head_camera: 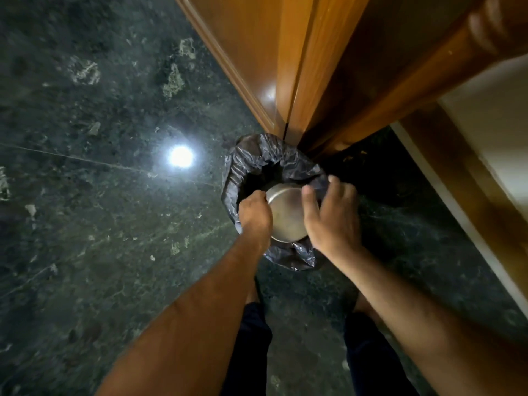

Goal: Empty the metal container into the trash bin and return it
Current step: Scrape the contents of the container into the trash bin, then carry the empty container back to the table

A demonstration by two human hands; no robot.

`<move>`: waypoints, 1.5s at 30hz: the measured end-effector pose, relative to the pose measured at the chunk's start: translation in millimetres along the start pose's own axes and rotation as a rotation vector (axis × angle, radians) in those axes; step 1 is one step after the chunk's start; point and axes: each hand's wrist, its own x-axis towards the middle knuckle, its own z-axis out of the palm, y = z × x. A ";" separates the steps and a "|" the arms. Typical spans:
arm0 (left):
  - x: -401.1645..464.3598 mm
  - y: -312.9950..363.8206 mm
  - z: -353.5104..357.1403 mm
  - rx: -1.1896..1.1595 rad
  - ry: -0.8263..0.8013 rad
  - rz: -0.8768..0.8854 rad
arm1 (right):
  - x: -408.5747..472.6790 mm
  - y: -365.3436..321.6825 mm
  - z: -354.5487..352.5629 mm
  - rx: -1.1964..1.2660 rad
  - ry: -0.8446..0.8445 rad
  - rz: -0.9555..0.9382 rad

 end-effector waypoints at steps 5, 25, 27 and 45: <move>-17.6 -0.2 -13.8 0.404 -0.264 0.796 | 27.2 -0.7 -16.2 0.797 -0.410 0.846; -223.6 139.1 -137.8 0.641 -0.298 1.022 | -111.0 -119.4 -227.3 0.688 0.003 -0.048; -255.0 162.1 -150.3 0.644 -0.262 1.039 | -127.8 -141.3 -266.5 0.668 0.015 -0.108; -479.3 283.5 11.6 0.828 -0.468 1.311 | -160.5 -38.8 -566.5 0.419 -0.143 -0.126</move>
